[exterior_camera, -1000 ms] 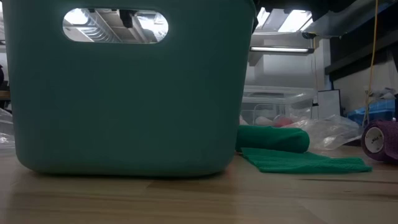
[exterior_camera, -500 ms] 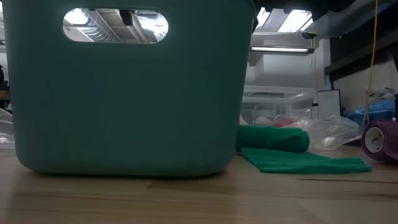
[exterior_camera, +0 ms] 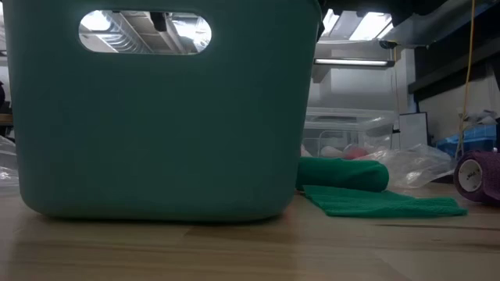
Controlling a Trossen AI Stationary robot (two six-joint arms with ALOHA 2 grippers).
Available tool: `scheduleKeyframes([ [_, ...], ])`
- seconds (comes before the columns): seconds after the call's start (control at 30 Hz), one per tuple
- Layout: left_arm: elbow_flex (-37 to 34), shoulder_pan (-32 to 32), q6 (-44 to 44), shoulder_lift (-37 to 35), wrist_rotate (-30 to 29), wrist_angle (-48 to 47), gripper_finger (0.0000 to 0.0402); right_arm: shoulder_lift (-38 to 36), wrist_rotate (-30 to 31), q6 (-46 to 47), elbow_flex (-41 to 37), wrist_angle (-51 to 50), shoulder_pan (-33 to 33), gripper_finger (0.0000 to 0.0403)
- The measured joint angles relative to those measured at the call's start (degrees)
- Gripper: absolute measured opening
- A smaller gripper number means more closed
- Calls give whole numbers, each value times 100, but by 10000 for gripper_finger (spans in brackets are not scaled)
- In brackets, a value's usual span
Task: Roll bandage
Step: Open the transparent zip bag
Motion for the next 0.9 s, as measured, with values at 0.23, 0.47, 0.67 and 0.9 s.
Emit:
scheduleKeyframes([
  [0.23,0,0,17,0,-1,-75,77,0,0,0,0,12,0,1],
  [0.47,0,0,14,0,0,-132,72,0,0,0,0,59,0,1],
  [0.67,0,0,17,1,0,-118,72,0,0,0,0,59,2,1],
  [0.9,0,0,20,2,0,-118,58,0,0,0,0,59,2,1],
])
